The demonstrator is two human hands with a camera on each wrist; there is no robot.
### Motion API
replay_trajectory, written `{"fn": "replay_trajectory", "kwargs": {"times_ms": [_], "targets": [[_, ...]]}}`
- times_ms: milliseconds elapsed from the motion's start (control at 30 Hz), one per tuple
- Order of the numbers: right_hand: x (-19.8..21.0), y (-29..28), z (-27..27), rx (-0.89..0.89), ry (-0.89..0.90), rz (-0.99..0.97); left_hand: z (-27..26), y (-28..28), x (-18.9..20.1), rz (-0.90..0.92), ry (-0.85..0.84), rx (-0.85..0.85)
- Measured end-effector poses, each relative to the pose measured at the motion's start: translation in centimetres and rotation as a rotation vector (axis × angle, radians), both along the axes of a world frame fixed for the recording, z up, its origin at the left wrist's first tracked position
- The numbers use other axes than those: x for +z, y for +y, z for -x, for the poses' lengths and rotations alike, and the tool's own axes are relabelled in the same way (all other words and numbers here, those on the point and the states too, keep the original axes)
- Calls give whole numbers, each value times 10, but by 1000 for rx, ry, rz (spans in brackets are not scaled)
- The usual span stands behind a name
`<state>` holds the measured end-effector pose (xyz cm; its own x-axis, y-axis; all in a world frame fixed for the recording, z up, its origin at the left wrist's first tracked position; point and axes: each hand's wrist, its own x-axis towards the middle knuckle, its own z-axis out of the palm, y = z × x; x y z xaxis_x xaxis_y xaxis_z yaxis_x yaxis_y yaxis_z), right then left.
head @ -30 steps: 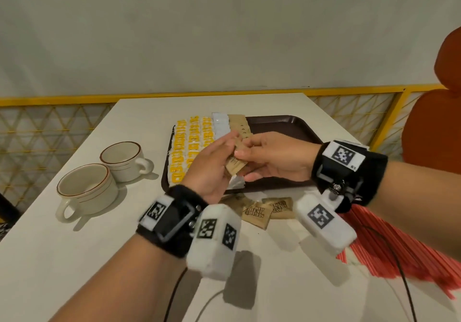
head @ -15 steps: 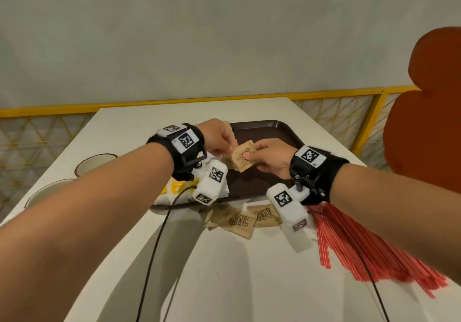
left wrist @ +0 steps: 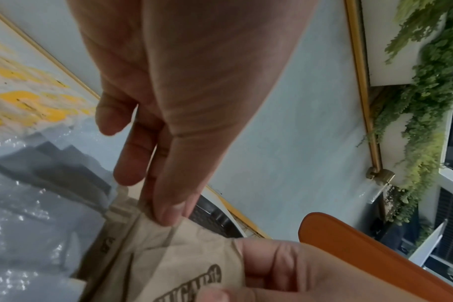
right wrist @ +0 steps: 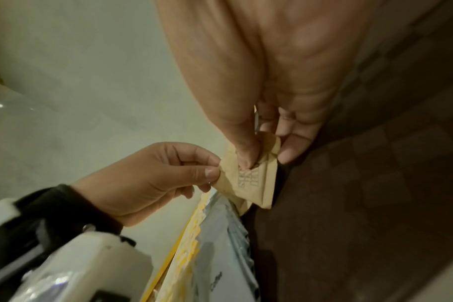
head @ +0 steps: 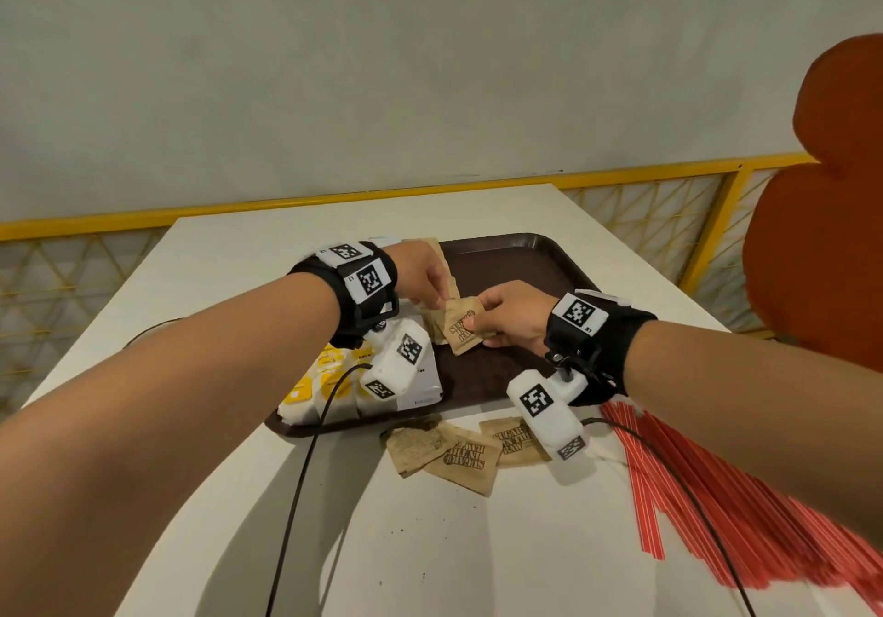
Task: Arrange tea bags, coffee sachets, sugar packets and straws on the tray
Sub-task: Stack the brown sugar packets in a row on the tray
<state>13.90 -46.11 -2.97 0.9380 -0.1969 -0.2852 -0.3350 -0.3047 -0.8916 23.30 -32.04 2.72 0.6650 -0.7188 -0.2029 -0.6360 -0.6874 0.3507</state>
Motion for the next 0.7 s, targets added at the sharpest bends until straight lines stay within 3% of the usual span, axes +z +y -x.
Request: {"fn": "replay_trajectory", "kwargs": {"times_ms": [267,700], "targets": [[-1,-2,-2,-9,2,199,-6,-7,-11,-141,-112,33],[1,2,4,23,17,168,-5,-9,-7,-143,-145,93]]}}
